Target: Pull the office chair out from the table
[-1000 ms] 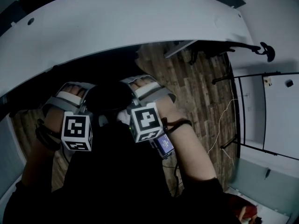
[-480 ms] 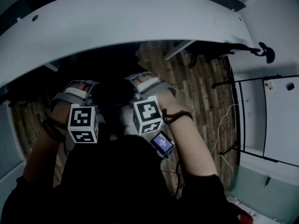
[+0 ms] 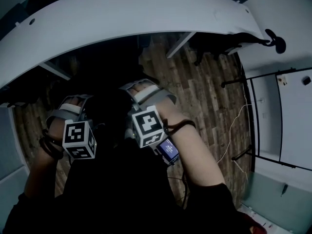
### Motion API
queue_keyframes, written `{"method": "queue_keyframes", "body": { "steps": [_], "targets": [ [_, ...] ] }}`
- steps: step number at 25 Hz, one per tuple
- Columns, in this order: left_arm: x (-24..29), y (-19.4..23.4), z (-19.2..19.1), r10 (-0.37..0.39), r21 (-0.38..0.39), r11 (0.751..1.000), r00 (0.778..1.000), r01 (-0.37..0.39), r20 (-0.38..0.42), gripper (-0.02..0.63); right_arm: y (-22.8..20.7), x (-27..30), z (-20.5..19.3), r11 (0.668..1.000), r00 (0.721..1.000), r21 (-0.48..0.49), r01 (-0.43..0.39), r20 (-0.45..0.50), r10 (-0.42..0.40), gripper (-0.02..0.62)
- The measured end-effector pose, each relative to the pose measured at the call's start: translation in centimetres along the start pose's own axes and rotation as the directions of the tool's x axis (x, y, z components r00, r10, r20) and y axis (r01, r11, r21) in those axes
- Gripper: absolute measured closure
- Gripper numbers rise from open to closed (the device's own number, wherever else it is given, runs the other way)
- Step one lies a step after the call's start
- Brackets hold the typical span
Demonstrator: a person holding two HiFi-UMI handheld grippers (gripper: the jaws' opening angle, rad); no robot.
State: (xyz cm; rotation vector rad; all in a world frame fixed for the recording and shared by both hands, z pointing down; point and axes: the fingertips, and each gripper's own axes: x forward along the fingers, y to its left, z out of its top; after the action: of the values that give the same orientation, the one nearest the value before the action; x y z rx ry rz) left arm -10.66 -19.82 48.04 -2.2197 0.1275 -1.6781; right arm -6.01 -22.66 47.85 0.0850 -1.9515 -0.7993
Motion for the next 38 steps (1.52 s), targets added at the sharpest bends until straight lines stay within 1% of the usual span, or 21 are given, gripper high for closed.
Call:
{"method": "queue_keyframes", "body": {
  "steps": [4,8,13,20,22,24,27,34,38],
  "targets": [
    [0.0,-2.6,3.0,0.008,-0.037,0.999,1.000,-0.008,-0.014,0.276,2.9,-2.4,-0.5,1.000,1.000,-0.025,0.011,0.025,-0.011,0.330],
    [0.1,-4.4,5.9,0.018,-0.073,0.997,1.000,-0.020,-0.025,0.276,5.2,-4.4,-1.4,0.999,1.000,-0.049,-0.004,0.031,0.005,0.328],
    [-0.6,-7.1,7.3,0.003,-0.088,0.996,1.000,-0.005,-0.020,0.276,7.8,-5.8,-0.3,0.999,0.999,-0.040,-0.008,0.045,0.010,0.327],
    [-2.4,-11.7,7.5,0.015,-0.042,0.999,1.000,-0.016,-0.018,0.275,11.5,-7.3,2.9,1.000,1.000,-0.006,0.005,0.017,-0.005,0.323],
    [-2.9,-12.9,7.5,0.018,-0.024,1.000,1.000,-0.018,-0.013,0.275,13.3,-7.2,3.7,1.000,1.000,0.016,-0.011,0.006,0.010,0.321],
    [-3.4,-14.2,7.0,0.015,-0.007,1.000,1.000,-0.015,-0.004,0.273,14.8,-7.0,4.8,0.999,1.000,0.036,-0.027,-0.007,0.027,0.321],
    [-4.5,-16.8,6.1,0.015,0.014,1.000,1.000,-0.015,0.004,0.273,15.6,-7.7,6.9,0.999,0.999,0.052,-0.011,-0.031,0.013,0.321],
    [-6.1,-22.2,6.6,0.004,0.075,0.997,0.999,-0.007,0.034,0.272,22.4,-8.3,10.4,0.990,0.998,0.133,-0.039,-0.049,0.046,0.321],
    [-7.1,-25.5,6.5,0.008,0.100,0.995,0.999,-0.012,0.044,0.272,22.8,-10.3,12.8,0.994,0.996,0.110,0.014,-0.090,-0.004,0.321]
  ]
}}
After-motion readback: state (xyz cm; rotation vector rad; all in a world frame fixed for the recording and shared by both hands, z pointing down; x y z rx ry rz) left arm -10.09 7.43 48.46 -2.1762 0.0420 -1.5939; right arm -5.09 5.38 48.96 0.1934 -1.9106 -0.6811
